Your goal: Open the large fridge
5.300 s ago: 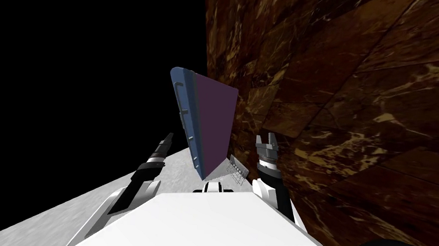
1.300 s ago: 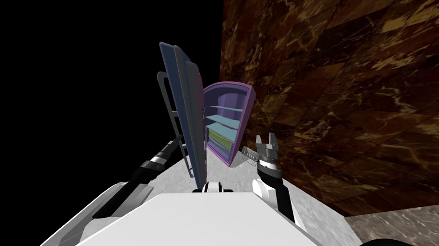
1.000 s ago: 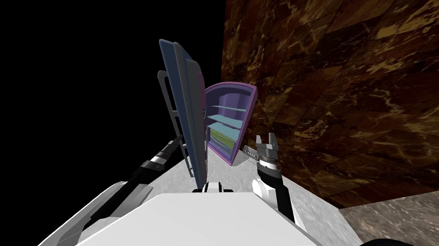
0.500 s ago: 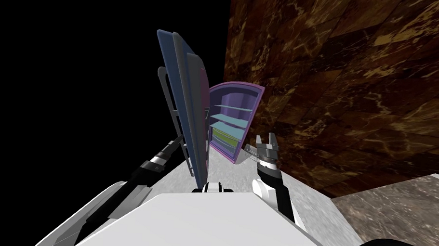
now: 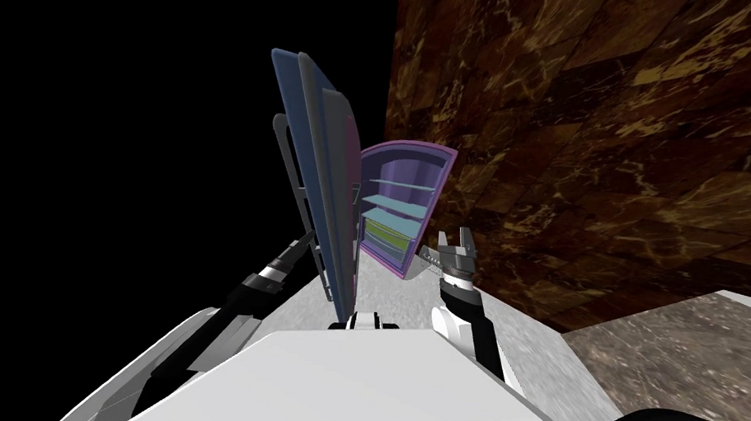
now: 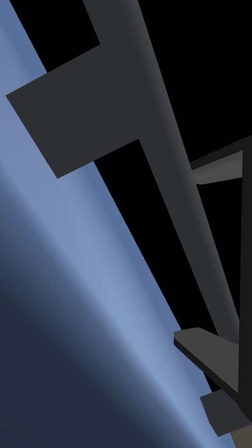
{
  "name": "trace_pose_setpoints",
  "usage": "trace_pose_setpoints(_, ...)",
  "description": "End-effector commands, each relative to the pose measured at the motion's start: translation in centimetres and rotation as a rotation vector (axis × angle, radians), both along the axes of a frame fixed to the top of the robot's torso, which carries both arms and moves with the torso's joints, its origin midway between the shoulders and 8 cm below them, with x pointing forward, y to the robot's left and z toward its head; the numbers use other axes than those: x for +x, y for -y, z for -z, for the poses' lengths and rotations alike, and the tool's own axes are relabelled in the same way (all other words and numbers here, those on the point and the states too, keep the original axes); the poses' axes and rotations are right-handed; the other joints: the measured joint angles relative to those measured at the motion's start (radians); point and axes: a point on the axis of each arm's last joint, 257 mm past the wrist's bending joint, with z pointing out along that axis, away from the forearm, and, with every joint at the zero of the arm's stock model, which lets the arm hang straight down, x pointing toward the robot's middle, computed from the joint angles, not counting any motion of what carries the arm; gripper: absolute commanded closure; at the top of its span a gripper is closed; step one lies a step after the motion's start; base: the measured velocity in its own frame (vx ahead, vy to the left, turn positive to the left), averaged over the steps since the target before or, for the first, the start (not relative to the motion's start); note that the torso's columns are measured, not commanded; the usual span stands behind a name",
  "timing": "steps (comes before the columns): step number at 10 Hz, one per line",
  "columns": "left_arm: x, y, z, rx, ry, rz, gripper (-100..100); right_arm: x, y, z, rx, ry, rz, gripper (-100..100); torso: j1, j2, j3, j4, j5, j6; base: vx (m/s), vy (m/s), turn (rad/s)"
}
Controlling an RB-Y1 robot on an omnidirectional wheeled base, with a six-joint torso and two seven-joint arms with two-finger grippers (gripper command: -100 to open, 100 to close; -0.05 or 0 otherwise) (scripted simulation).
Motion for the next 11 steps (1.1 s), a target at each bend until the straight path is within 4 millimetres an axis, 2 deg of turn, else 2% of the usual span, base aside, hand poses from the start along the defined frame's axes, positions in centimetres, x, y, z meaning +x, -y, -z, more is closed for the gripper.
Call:
trace_pose_setpoints(1, -0.5, 1.1, 0.9, -0.027, -0.03, 0.026, 100, 0.0, 0.0, 0.0, 0.0, 0.0, 0.0, 0, 0.001, 0.001, 0.001, 0.0, 0.0, -0.001, 0.004, -0.028, 0.008)
trace_pose_setpoints(5, -0.5, 1.1, 0.9, -0.027, -0.03, 0.026, 100, 0.0, 0.0, 0.0, 0.0, 0.0, 0.0, 0, 0.003, 0.001, 0.001, 0.001, 0.0, 0.001, 0.001, -0.009, 0.0)
trace_pose_setpoints(6, 0.0, -0.2, 0.0, -0.004, -0.007, -0.002, 100, 0.0, 0.0, 0.0, 0.0, 0.0, 0.0, 0, 0.004, 0.0, 0.0, 0.001, -0.001, 0.002, 0.001, 0.016, -0.001)
trace_pose_setpoints(7, -0.1, 0.3, 0.1, 0.0, -0.01, 0.016, 100, 0.0, 0.0, 0.0, 0.0, 0.0, 0.0, 0, 0.01, -0.003, -0.003, 0.005, -0.002, -0.003, -0.024, 0.139, -0.099)
trace_pose_setpoints(8, -0.1, 0.3, 0.1, 0.0, -0.01, 0.016, 100, 0.0, 0.0, 0.0, 0.0, 0.0, 0.0, 0, 0.018, -0.003, -0.004, 0.006, -0.001, 0.0, -0.026, 0.211, -0.063)
trace_pose_setpoints(11, -0.7, 1.8, 0.2, -0.002, -0.009, 0.069, 100, 0.0, 0.0, 0.0, 0.0, 0.0, 0.0, 0, 0.01, 0.002, 0.0, 0.006, -0.002, -0.004, -0.023, 0.264, -0.069)
